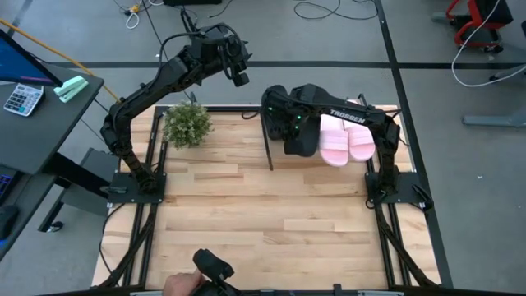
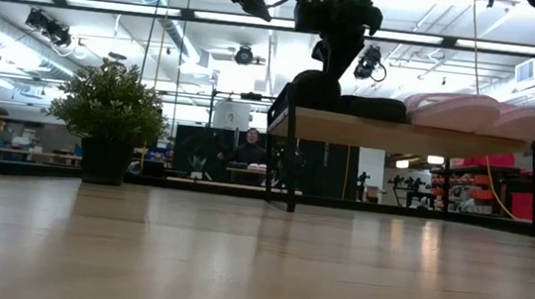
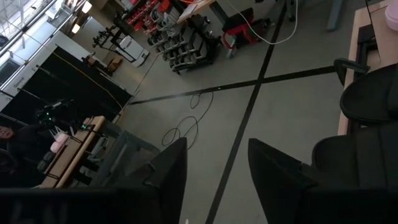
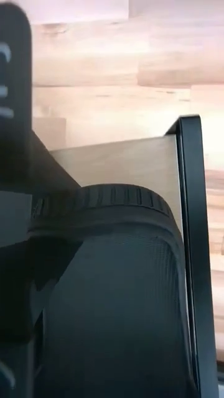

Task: Pick and place slides into the shelf
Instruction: Put the black slipper on the shelf

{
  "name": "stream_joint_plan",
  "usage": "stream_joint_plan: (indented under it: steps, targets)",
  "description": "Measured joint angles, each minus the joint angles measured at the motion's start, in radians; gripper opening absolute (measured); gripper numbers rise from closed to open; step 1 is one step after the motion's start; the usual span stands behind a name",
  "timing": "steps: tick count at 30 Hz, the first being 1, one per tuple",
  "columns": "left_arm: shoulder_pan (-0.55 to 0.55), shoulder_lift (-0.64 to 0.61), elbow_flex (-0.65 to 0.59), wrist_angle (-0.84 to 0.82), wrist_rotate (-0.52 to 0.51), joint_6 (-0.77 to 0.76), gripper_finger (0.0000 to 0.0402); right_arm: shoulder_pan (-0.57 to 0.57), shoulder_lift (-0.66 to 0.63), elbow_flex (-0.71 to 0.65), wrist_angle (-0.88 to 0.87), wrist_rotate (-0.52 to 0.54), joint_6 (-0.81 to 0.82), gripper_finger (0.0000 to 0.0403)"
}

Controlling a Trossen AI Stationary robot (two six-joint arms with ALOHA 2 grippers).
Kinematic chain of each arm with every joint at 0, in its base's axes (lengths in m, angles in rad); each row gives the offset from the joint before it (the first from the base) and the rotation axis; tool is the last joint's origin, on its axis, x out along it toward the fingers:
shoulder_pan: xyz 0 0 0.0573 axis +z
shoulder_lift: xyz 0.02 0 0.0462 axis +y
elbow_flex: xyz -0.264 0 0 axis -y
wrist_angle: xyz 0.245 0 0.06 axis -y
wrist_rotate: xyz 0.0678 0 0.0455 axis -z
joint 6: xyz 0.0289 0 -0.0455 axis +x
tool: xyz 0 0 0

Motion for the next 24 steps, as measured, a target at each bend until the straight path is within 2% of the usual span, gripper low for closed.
stream_joint_plan:
  steps: [8, 13, 19, 24]
  targets:
    - [0.000, 0.000, 0.000, 0.000, 0.000, 0.000, 0.0173, 0.001, 0.004, -0.001, -0.076, -0.023, 0.017, 0.0188]
    - [0.000, 0.000, 0.000, 0.000, 0.000, -0.002, 0.0175, 0.001, -0.008, -0.002, -0.104, -0.011, 0.017, 0.0221]
    - [0.000, 0.000, 0.000, 0.000, 0.000, -0.007, 0.0175, -0.001, -0.046, -0.002, -0.099, -0.042, 0.036, 0.0230]
    - [0.000, 0.000, 0.000, 0.000, 0.001, -0.010, 0.0173, -0.001, -0.047, -0.001, -0.062, -0.066, 0.036, 0.0212]
